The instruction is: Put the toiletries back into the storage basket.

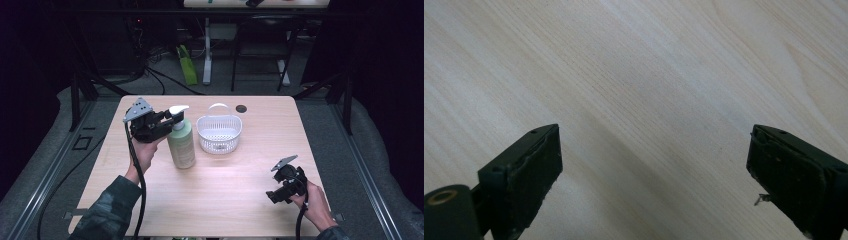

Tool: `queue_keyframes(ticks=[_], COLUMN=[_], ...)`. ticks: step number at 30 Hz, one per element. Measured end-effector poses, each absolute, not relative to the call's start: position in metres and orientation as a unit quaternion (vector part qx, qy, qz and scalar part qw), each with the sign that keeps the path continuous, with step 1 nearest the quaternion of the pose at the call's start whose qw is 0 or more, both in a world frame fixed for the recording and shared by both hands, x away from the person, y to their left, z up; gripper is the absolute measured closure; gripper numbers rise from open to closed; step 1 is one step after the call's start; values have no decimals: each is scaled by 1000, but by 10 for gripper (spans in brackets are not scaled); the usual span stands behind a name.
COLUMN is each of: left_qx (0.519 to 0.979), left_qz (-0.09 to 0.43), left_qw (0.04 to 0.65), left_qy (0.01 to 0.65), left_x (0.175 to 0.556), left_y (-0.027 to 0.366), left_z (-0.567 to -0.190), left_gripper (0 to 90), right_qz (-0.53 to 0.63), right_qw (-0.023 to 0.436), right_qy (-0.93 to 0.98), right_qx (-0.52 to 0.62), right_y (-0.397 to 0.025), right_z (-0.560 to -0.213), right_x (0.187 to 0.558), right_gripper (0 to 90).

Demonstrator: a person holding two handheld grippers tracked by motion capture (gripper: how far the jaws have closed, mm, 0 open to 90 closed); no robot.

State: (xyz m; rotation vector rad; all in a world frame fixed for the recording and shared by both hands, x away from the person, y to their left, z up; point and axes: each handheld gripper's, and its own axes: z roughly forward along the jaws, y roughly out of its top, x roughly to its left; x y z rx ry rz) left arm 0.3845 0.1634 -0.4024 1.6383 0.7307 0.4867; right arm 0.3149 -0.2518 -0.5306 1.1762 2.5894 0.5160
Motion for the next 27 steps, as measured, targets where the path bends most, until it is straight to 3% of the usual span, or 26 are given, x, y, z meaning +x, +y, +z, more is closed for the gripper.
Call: queue_keyframes(ticks=[27], left_qx=[701], left_qz=[223], left_qw=[609], left_qy=[297], left_x=[382], left_y=[157], left_z=[-385], left_gripper=[671], right_qz=[176], right_qw=[127], right_qy=[889], right_qx=[403], right_y=[-252], right_z=[-531], right_x=[315], right_gripper=[71])
